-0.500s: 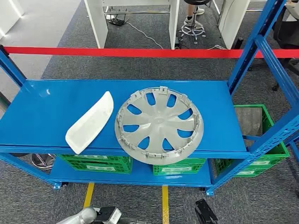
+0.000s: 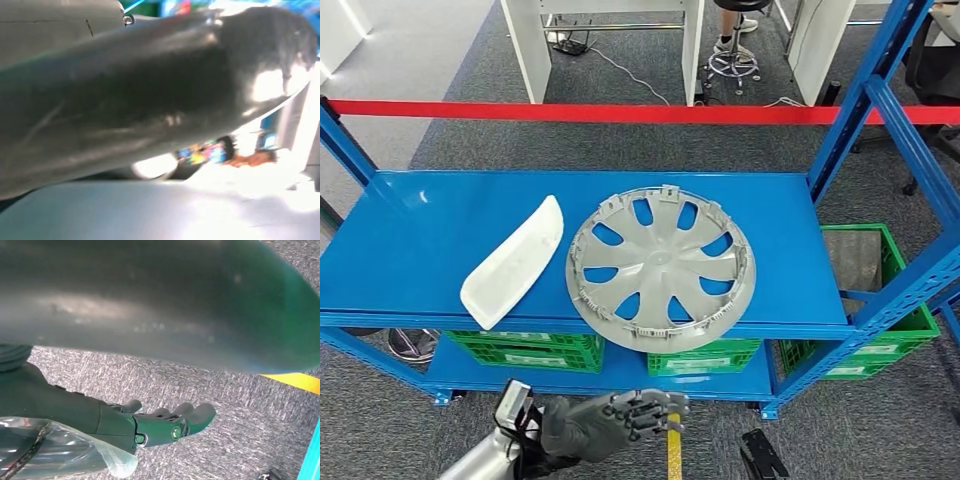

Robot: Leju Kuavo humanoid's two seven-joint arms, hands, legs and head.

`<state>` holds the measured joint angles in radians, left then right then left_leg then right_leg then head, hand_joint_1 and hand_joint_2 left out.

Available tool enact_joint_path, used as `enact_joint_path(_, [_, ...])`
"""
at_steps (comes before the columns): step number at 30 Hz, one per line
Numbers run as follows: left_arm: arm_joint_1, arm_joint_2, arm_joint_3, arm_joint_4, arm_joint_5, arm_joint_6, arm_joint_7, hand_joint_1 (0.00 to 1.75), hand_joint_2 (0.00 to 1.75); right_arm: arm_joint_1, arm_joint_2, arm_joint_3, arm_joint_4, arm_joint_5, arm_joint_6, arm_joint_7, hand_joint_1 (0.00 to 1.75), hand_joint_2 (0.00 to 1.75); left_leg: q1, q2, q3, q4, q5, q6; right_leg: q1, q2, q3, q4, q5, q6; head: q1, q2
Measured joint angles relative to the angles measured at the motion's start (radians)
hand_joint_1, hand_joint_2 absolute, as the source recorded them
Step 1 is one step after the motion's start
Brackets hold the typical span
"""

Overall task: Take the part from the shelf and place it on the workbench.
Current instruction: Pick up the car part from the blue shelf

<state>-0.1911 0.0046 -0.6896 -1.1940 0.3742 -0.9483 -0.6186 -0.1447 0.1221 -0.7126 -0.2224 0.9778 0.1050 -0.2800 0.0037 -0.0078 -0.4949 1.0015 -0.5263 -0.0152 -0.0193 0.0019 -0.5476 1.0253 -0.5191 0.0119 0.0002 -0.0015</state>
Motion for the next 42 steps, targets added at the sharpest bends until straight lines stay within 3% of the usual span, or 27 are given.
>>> enact_joint_path(3, [0.007,-0.024,0.054,-0.052,0.075,0.043,0.035,0.0,1.75,0.005,0.0,0.0,0.0,-0.012,-0.004,0.0,0.0,0.0,0.0,0.0,0.0,0.0,0.0,0.0,0.0,0.0,0.0,0.0,0.0,0.0,0.0,0.0])
enact_joint_path(8, [0.021,-0.058,0.145,-0.129,0.155,0.145,0.075,0.0,1.75,0.012,0.0,0.0,0.0,-0.033,-0.016,0.0,0.0,0.0,0.0,0.0,0.0,0.0,0.0,0.0,0.0,0.0,0.0,0.0,0.0,0.0,0.0,0.0])
enact_joint_path(13, [0.036,-0.071,0.21,-0.193,0.09,0.289,0.074,0.0,1.75,0.022,0.002,0.0,0.0,-0.052,-0.033,0.0,0.0,0.0,0.0,0.0,0.0,0.0,0.0,0.0,0.0,0.0,0.0,0.0,0.0,0.0,0.0,0.0])
enact_joint_path(33, [0.044,-0.06,0.294,-0.327,-0.432,0.861,0.04,0.0,1.75,0.042,0.01,0.0,0.0,-0.094,-0.077,-0.001,0.0,0.0,0.0,0.0,-0.001,0.0,0.0,0.0,0.0,0.0,0.0,0.0,0.0,0.0,0.0,0.0])
enact_joint_path(42, [0.024,-0.027,0.295,-0.34,-0.724,1.061,0.092,0.0,1.75,0.046,0.012,0.0,0.0,-0.101,-0.085,0.0,0.0,0.0,0.0,0.0,-0.001,0.0,0.0,0.0,0.0,0.0,0.0,0.0,0.0,0.0,0.0,0.0])
